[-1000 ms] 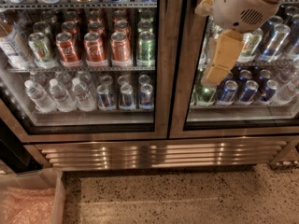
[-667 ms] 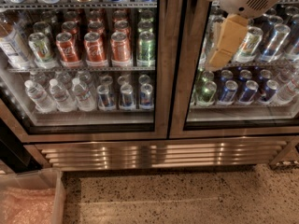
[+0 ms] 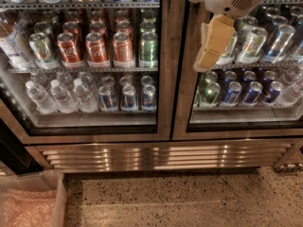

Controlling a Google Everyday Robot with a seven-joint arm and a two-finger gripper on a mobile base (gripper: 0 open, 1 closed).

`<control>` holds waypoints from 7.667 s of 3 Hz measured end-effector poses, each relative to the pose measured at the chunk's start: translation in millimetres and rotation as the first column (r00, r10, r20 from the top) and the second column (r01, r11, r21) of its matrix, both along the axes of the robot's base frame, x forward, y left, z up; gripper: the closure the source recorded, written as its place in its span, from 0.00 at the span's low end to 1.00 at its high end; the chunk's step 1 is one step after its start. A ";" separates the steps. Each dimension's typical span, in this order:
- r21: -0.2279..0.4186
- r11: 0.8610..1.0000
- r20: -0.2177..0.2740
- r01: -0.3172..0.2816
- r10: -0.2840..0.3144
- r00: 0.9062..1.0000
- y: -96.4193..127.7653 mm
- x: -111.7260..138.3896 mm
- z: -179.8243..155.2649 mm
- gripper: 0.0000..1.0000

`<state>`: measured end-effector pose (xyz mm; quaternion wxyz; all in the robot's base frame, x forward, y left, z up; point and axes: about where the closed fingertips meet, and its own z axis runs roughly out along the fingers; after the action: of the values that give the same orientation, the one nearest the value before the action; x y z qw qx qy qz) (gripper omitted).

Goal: Open left fridge door

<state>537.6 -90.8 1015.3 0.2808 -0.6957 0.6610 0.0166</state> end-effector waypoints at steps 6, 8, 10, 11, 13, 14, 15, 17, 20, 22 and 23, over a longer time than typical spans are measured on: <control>-0.088 0.996 0.041 0.010 -0.007 0.999 -5.4 20.9 7.5 0.00; -0.026 0.999 0.068 -0.022 0.024 0.997 18.5 43.5 13.0 0.00; -0.010 0.999 0.062 -0.033 0.033 0.998 16.7 46.1 12.3 0.00; -0.007 0.999 0.044 -0.053 0.053 0.998 18.2 45.0 6.4 0.00; -0.003 0.996 0.027 -0.088 0.088 0.996 20.0 45.1 0.6 0.00; -0.002 0.996 0.027 -0.088 0.088 0.996 15.0 45.6 0.6 0.00; -0.002 0.996 0.027 -0.088 0.088 0.996 15.0 45.6 0.6 0.19; -0.002 0.996 0.027 -0.088 0.088 0.996 15.1 45.7 0.6 0.65; -0.002 0.996 0.027 -0.089 0.089 0.996 11.2 49.7 1.7 1.00; -0.002 0.996 0.028 -0.089 0.089 0.996 9.3 52.6 7.9 1.00; -0.002 0.996 0.028 -0.089 0.089 0.996 9.0 51.2 13.0 1.00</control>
Offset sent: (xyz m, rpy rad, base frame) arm 0.0124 0.0210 0.0032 0.0067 -0.0187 0.0440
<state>588.8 -81.8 1028.3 0.2884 -0.7247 0.6255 0.0190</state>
